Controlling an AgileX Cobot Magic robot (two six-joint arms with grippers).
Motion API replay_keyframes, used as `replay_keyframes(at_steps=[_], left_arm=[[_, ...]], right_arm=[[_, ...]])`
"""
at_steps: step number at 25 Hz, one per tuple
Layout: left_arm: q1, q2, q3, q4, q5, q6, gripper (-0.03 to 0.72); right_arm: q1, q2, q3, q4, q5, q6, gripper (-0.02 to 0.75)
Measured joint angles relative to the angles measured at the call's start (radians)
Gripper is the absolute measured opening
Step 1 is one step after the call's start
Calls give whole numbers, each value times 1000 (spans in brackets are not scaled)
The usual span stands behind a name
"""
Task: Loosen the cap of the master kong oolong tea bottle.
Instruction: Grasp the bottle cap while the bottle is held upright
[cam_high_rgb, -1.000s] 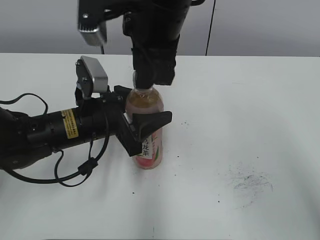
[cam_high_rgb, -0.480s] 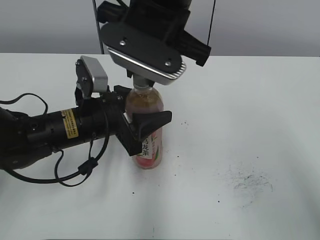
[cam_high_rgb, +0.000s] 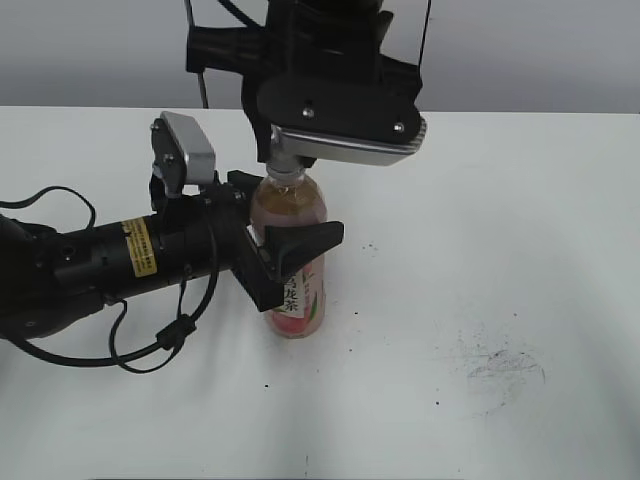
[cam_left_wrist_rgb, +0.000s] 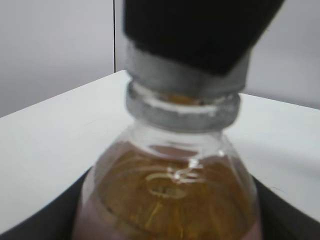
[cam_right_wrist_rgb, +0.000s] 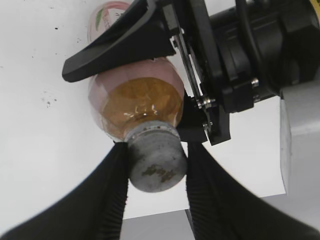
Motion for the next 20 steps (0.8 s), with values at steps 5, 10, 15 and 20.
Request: replay_keyframes(at_steps=[5, 10, 15, 20], left_arm=[[0, 0, 0, 0, 0, 0, 445], [0, 0, 0, 0, 0, 0, 445], [0, 0, 0, 0, 0, 0, 445], [0, 0, 0, 0, 0, 0, 445]], right_arm=[[0, 0, 0, 1, 0, 143, 270], [0, 0, 0, 11, 0, 488, 339], [0, 0, 0, 16, 0, 992, 410], [0, 0, 0, 16, 0, 1567, 419]])
